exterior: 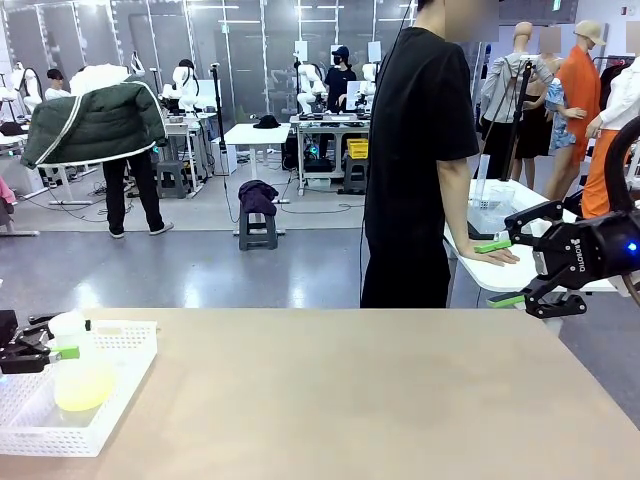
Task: Prepare the solutions needed for the experiment.
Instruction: When the human places the Big flask in the center of the table, pick up the Big flask and place it in the left Organizing basket.
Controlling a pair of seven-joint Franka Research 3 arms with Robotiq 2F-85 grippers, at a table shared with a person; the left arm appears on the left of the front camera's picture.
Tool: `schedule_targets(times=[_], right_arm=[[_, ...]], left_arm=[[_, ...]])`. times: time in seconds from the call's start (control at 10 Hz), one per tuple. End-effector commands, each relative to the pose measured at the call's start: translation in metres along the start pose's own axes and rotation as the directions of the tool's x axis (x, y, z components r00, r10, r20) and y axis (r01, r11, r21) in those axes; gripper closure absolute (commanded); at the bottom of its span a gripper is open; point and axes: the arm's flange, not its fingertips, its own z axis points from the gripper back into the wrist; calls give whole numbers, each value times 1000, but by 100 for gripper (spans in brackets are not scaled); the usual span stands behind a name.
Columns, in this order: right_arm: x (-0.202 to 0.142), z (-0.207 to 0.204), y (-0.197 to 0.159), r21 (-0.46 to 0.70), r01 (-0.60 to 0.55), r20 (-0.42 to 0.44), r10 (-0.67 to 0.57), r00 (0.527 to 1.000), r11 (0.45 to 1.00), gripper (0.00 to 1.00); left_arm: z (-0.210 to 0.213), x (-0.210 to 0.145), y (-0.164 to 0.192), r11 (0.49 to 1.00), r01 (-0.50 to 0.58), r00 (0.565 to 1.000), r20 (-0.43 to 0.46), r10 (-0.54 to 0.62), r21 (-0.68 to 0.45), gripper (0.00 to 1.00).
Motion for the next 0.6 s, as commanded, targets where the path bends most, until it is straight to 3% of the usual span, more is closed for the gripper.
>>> schedule_targets(times=[0.0,0.5], right_arm=[[-1,1,1,4,-5,-1,5,1000,1000,30],[-1,1,1,4,-5,-1,5,1000,1000,30]], left_arm=[[12,2,-5,1000,3,999,-36,-4,-19,1],[49,11,-23,999,46,997,-69,-45,4,1]])
